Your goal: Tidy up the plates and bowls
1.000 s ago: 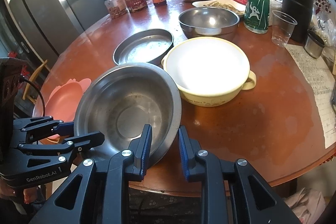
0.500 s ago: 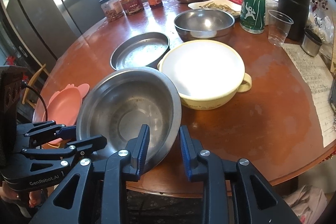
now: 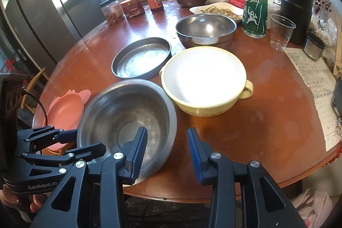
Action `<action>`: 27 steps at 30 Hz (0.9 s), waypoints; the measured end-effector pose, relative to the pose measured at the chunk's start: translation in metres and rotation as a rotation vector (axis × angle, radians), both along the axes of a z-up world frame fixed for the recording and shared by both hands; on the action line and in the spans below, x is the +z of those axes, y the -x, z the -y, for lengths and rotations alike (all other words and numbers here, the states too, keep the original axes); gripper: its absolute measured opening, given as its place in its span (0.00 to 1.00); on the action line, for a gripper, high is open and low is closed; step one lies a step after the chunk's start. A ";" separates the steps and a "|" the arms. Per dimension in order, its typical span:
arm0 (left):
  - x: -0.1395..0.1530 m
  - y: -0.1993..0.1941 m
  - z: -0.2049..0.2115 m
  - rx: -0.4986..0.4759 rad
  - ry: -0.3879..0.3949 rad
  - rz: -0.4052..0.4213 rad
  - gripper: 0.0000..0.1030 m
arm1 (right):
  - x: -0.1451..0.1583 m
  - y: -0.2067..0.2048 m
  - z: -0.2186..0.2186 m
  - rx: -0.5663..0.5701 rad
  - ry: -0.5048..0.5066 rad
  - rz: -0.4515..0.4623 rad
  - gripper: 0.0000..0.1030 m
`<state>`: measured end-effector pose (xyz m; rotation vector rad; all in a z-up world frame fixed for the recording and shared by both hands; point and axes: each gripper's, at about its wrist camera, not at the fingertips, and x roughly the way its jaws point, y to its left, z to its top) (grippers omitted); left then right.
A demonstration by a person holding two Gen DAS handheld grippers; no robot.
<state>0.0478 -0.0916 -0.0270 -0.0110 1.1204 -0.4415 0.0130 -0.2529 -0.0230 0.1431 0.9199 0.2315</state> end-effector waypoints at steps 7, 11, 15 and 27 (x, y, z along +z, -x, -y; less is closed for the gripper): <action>0.008 0.000 -0.004 0.008 0.002 0.019 0.54 | 0.007 -0.002 -0.002 -0.003 0.006 0.019 0.39; 0.014 0.001 -0.006 0.011 -0.003 0.035 0.55 | 0.011 -0.003 -0.005 0.001 0.006 0.028 0.39; 0.024 0.000 -0.008 0.014 -0.006 0.058 0.56 | 0.017 -0.008 -0.010 0.010 0.006 0.038 0.39; 0.050 -0.033 -0.022 0.058 -0.053 0.124 0.57 | 0.048 -0.046 -0.028 0.042 -0.001 0.113 0.40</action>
